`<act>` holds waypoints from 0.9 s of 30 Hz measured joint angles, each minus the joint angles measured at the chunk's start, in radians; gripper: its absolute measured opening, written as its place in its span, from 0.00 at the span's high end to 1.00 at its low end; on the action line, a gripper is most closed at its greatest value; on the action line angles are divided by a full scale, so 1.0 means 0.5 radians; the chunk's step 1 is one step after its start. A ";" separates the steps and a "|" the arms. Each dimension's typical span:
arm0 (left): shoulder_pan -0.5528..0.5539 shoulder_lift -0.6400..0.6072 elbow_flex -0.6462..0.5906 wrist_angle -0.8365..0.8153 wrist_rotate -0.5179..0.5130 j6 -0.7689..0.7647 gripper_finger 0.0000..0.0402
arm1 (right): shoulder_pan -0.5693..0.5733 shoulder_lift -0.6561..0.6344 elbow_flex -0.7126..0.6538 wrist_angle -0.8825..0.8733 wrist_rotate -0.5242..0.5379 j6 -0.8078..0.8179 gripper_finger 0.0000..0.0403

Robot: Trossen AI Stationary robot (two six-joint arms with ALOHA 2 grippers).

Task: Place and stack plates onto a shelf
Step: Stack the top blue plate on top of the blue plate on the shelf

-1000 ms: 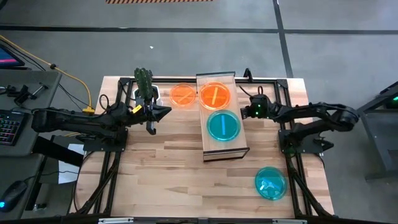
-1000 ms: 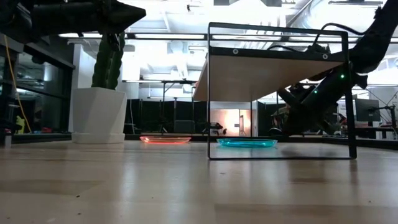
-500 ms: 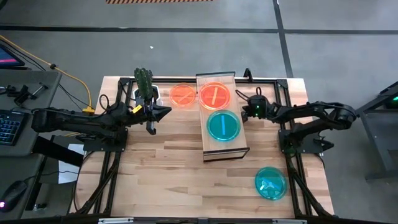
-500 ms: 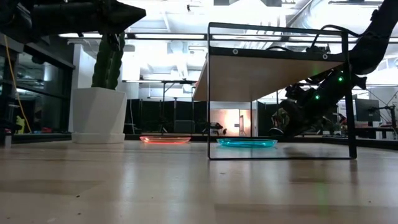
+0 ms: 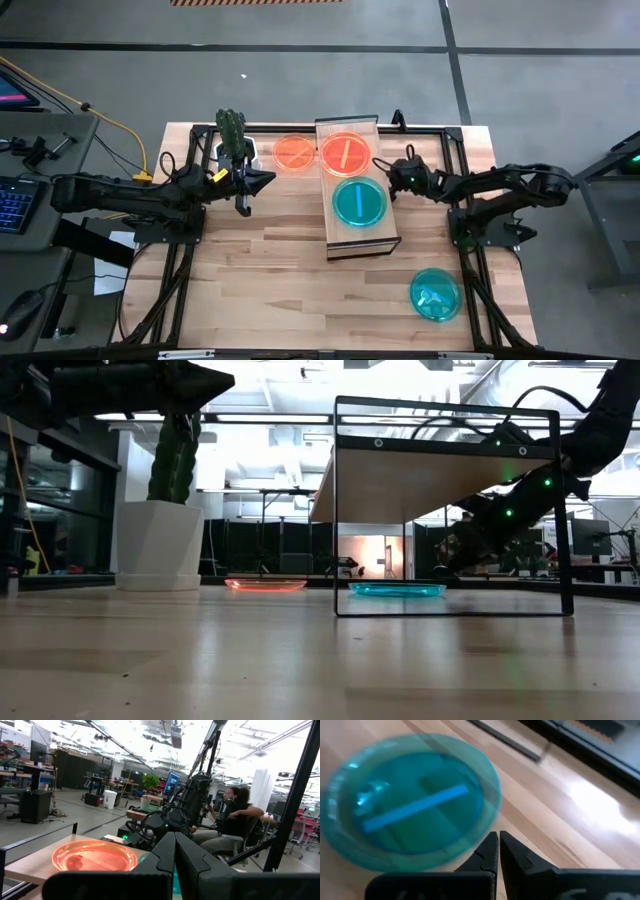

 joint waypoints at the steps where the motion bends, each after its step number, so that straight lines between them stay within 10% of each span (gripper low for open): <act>1: 0.000 0.000 0.000 0.000 0.000 0.000 1.00 | 0.016 0.000 0.000 0.038 -0.007 -0.019 1.00; 27: 0.000 0.000 0.000 0.001 -0.001 0.001 1.00 | 0.029 0.518 0.005 0.513 -0.310 -0.147 1.00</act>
